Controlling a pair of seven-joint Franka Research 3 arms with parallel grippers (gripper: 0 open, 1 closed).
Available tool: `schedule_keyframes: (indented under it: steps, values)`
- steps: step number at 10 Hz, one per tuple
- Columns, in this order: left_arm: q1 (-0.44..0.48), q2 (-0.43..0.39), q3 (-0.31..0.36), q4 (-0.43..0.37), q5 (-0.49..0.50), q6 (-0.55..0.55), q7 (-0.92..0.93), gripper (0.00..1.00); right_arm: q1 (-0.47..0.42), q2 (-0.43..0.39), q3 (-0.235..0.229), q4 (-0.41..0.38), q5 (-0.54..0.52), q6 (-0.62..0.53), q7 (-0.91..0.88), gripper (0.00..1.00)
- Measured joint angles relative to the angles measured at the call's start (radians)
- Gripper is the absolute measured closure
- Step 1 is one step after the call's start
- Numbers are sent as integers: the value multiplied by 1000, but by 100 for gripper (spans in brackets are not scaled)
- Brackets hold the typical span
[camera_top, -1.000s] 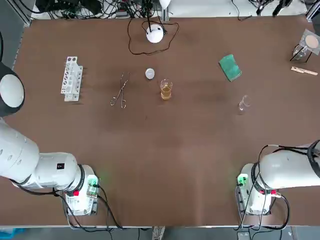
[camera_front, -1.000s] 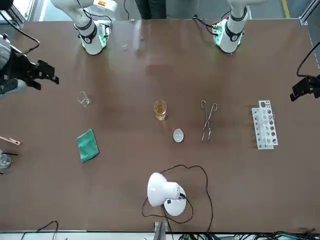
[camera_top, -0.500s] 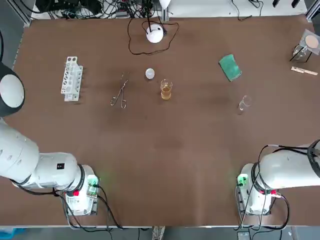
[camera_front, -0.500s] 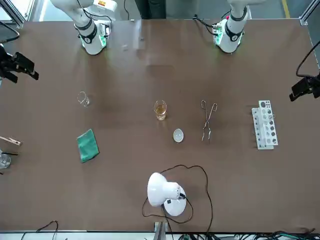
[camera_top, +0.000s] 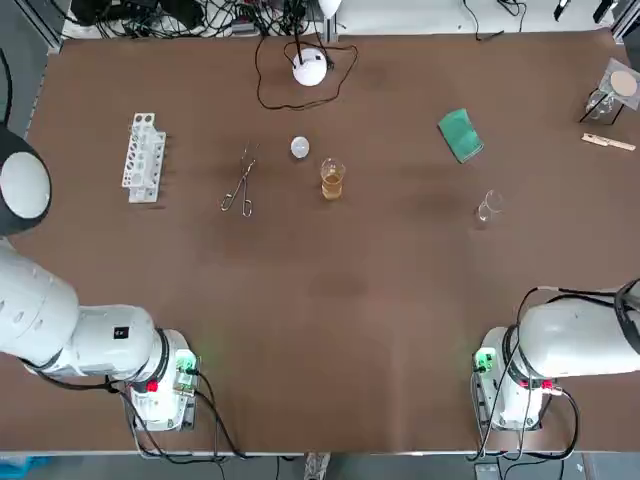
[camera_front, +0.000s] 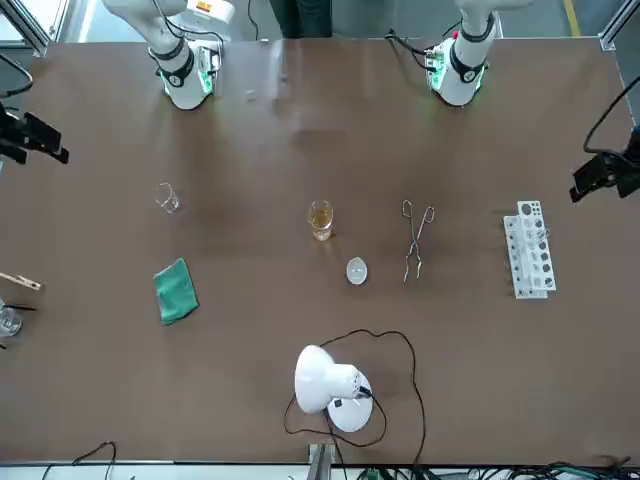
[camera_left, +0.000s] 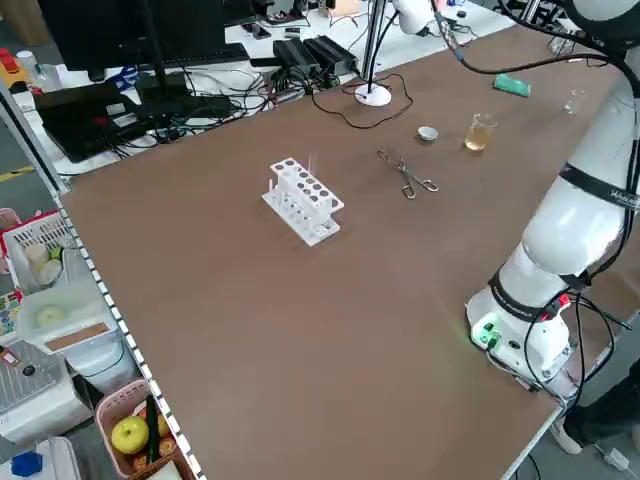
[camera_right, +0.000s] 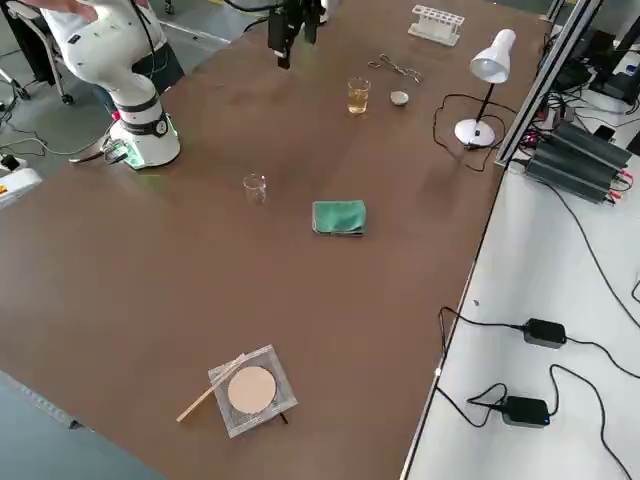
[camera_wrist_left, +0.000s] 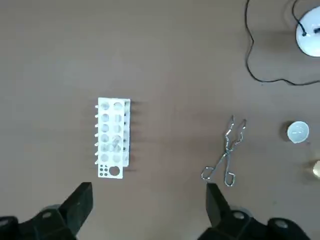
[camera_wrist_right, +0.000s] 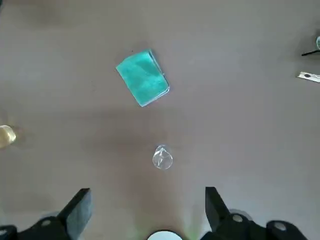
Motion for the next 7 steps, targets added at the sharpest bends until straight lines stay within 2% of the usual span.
schedule_keyframes:
  steps: [7]
  values:
    - [-5, 0, -30, 10, 0, -27, -2, 0, -11, 2, 43, -2, -5, 1, 0, 0]
